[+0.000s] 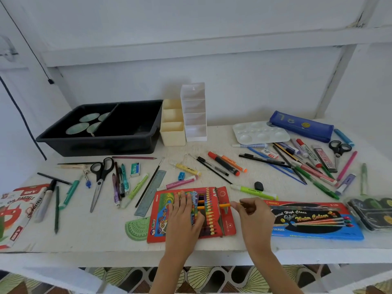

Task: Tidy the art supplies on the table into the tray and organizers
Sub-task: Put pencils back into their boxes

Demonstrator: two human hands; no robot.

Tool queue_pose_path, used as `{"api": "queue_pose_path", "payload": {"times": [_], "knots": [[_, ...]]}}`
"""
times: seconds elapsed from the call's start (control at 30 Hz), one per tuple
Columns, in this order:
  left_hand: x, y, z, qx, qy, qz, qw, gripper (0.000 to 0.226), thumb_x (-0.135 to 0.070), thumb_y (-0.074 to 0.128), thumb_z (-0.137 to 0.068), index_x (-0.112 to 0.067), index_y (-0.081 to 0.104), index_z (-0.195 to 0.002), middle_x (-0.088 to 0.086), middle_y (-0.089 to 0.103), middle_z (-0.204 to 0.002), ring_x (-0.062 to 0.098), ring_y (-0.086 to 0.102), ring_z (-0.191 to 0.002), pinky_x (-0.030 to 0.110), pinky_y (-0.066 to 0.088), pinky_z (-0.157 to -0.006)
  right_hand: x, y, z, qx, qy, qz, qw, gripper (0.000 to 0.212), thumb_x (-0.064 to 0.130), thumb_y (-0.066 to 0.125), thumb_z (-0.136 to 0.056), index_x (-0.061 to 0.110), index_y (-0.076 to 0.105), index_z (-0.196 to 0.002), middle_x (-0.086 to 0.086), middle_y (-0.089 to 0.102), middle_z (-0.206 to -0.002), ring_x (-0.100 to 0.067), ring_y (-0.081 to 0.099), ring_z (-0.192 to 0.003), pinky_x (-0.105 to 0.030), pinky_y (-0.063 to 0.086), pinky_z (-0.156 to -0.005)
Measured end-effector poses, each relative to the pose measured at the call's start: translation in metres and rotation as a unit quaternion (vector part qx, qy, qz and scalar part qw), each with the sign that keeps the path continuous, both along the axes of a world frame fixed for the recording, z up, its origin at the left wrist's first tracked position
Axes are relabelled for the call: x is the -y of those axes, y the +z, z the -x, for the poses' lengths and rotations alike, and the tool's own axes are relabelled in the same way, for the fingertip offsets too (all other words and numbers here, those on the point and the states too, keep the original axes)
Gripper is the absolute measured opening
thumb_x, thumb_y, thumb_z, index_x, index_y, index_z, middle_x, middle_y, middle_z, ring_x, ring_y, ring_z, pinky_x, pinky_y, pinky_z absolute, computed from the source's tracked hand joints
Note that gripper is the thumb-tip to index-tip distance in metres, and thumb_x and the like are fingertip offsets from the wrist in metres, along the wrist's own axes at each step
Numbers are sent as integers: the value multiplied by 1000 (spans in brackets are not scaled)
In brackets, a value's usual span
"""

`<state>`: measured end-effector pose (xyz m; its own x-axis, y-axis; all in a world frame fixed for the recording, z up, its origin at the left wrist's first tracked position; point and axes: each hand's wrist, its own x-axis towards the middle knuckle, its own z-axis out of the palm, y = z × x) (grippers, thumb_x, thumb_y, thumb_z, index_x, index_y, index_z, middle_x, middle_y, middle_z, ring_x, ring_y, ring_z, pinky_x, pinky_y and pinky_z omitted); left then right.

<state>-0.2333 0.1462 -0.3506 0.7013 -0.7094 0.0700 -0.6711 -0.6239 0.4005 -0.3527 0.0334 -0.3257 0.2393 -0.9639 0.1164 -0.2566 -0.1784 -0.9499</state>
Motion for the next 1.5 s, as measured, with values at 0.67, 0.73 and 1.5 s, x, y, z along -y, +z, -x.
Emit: {"api": "queue_pose_path", "payload": {"times": [0.67,0.73,1.5], "knots": [[3,1,2,27,5,-29,999,92,-66,-9,-72,-18,-2,-150,-2,-6,-158,10,-19,-140,23,-18,-109,-11,-29,-13,-161,106,178,965,27,27,48,-96,8,67,-101,-3,50,-116,0,38,-97,-7,34,-61],[2,1,2,26,3,-31,999,92,-66,-9,-72,-18,-1,-150,-1,-6,-158,10,-18,-141,24,-18,-110,-11,-30,-14,-176,125,207,954,27,25,49,-96,7,69,-93,-3,54,-118,-3,39,-100,-9,36,-64],[-2,4,2,-72,27,136,988,48,-33,42,-99,-22,32,-145,-7,20,-154,2,3,-140,24,-4,-116,-25,-18,-28,-196,181,238,934,43,14,65,-84,12,56,-127,-9,53,-130,-25,39,-116,-44,38,-92]]}}
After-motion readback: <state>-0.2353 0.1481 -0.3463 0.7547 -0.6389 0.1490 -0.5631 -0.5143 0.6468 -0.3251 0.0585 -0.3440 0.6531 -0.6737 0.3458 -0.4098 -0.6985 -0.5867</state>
